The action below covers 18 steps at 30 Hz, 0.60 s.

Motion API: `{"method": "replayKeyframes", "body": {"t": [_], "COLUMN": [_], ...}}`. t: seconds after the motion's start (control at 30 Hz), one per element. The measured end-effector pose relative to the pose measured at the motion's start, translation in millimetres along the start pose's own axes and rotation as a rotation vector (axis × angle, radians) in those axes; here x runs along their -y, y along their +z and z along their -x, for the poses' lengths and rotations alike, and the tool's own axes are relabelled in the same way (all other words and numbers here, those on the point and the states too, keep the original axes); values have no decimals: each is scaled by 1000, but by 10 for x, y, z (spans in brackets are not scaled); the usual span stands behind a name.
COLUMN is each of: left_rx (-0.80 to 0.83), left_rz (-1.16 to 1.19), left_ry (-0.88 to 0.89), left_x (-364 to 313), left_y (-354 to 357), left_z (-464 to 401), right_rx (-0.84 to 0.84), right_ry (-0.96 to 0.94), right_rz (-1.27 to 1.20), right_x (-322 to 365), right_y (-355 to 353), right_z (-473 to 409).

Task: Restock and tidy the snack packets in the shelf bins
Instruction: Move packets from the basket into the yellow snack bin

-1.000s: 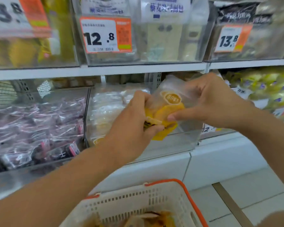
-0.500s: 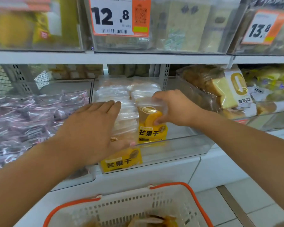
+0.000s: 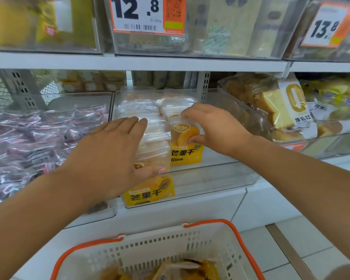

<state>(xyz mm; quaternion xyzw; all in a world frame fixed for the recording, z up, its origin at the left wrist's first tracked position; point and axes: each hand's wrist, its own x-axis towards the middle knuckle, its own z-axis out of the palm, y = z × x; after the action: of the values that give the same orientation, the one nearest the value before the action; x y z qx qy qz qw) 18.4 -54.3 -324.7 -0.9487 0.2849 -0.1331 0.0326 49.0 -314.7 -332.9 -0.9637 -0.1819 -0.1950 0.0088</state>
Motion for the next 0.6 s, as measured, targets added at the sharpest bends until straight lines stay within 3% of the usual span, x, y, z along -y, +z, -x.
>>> {"method": "replayKeyframes", "body": {"t": [0.13, 0.4, 0.6], "left_rx": [-10, -81, -109], "left_rz": [21, 48, 117], "left_ry": [-10, 27, 20], "left_x": [5, 43, 49], "left_y": [12, 58, 106], "left_z": [9, 10, -7], "right_rx": [18, -179, -242], "right_ry": [13, 275, 417], "right_rz": [60, -360, -495], "right_x": [-7, -107, -145], "right_y": [35, 111, 121], "right_z": [10, -1, 16]}}
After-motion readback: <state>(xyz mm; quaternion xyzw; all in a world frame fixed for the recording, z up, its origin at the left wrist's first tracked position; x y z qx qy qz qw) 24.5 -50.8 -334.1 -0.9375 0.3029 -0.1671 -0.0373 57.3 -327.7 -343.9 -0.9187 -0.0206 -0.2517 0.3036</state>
